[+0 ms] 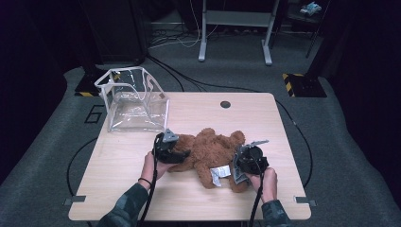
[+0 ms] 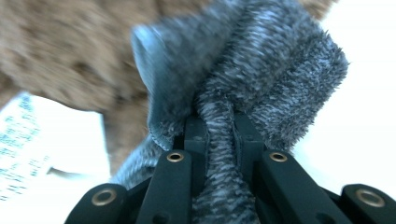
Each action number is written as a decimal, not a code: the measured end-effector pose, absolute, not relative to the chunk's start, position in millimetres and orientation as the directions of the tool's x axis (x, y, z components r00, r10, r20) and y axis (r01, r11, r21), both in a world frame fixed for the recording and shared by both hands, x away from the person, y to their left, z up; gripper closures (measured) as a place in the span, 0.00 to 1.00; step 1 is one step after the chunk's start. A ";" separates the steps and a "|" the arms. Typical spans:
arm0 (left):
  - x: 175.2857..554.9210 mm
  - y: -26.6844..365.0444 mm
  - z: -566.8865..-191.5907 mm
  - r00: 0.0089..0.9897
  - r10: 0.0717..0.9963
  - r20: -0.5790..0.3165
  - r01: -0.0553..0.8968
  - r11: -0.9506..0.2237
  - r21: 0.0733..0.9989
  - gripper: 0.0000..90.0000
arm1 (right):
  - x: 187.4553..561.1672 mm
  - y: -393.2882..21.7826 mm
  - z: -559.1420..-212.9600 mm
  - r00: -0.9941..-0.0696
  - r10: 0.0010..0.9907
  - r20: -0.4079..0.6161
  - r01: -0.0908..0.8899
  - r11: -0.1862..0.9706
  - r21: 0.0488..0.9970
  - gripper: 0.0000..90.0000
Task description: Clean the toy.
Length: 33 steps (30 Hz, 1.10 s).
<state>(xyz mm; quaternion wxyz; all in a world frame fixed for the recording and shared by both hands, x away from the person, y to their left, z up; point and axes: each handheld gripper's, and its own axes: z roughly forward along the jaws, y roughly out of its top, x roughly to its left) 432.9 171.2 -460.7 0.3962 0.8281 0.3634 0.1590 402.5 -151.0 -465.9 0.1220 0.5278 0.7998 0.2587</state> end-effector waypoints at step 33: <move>431.9 169.1 -459.7 0.676 0.736 -0.021 0.482 -0.421 0.768 0.39 | 410.8 -169.1 -479.0 -0.375 0.926 0.046 0.824 0.309 0.475 0.88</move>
